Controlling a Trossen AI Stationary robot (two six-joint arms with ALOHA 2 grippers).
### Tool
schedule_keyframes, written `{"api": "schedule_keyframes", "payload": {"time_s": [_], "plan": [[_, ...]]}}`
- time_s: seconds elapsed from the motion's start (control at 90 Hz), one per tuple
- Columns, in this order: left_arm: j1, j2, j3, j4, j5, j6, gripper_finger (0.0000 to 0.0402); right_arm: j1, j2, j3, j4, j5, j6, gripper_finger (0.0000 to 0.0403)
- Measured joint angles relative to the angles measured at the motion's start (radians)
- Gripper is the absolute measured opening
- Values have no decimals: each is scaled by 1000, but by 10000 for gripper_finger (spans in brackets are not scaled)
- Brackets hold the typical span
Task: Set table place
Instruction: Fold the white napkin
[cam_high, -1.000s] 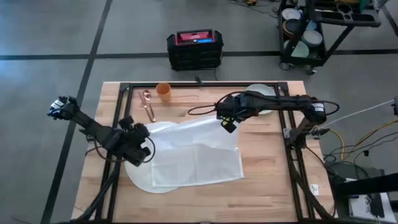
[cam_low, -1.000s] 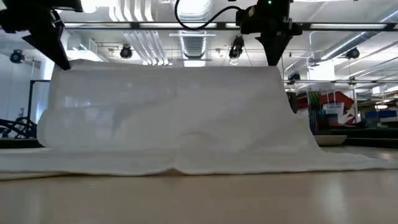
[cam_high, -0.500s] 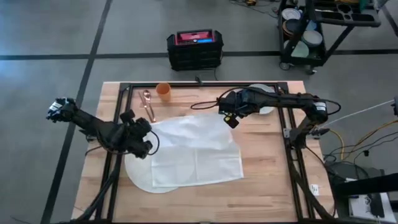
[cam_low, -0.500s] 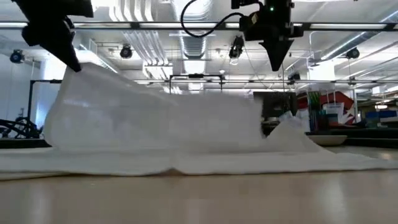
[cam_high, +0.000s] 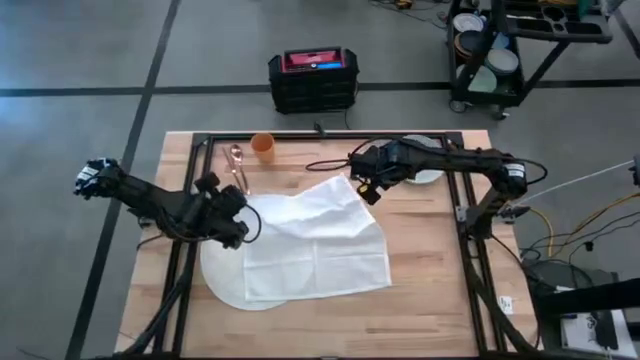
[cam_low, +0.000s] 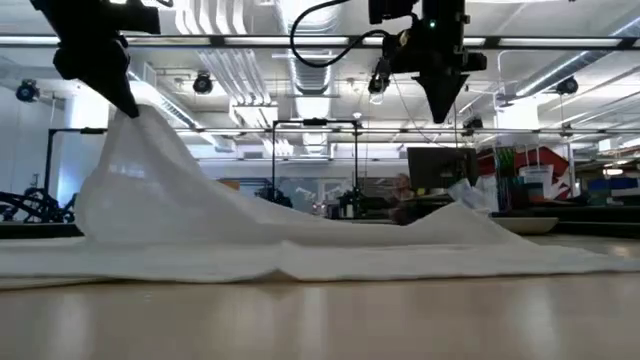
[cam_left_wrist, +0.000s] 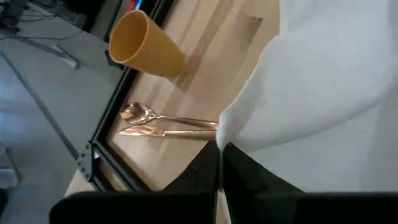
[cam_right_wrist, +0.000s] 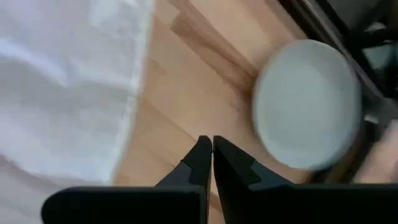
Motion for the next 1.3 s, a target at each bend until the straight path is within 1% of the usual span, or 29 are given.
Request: {"api": "schedule_keyframes", "payload": {"time_s": [0.111,0.178,0.289,0.344,0.467,0.556,0.656,0.711,0.778,0.856,0.933,1.0,1.1,1.189,1.3], "plan": [[0,0,0,10,0,0,0,-43,3,-77,228,-86,8,0],[0,0,0,11,1,0,0,-79,20,-109,347,-94,20,0],[0,0,0,11,13,0,0,-141,69,-131,455,-109,31,0],[0,0,0,11,20,0,0,-171,100,-131,486,-144,32,0],[0,0,0,12,31,0,0,-220,173,-132,502,-271,30,0],[0,0,0,12,31,0,0,-231,209,-134,521,-354,26,0],[0,0,0,11,31,0,0,-230,215,-134,552,-405,14,9],[0,0,0,12,31,0,0,-230,215,-133,571,-422,6,26],[0,0,0,12,31,0,0,-232,215,-133,587,-425,3,56],[0,0,0,12,30,0,0,-238,214,-133,602,-425,0,104],[0,0,0,12,30,0,0,-242,213,-132,601,-423,12,160],[0,0,0,12,29,0,0,-243,218,-132,606,-396,24,205],[0,0,0,12,29,0,0,-244,233,-132,611,-385,62,256],[0,0,0,13,29,0,0,-244,256,-132,623,-383,111,282],[0,0,0,16,29,0,0,-244,283,-131,625,-381,192,289]]}}
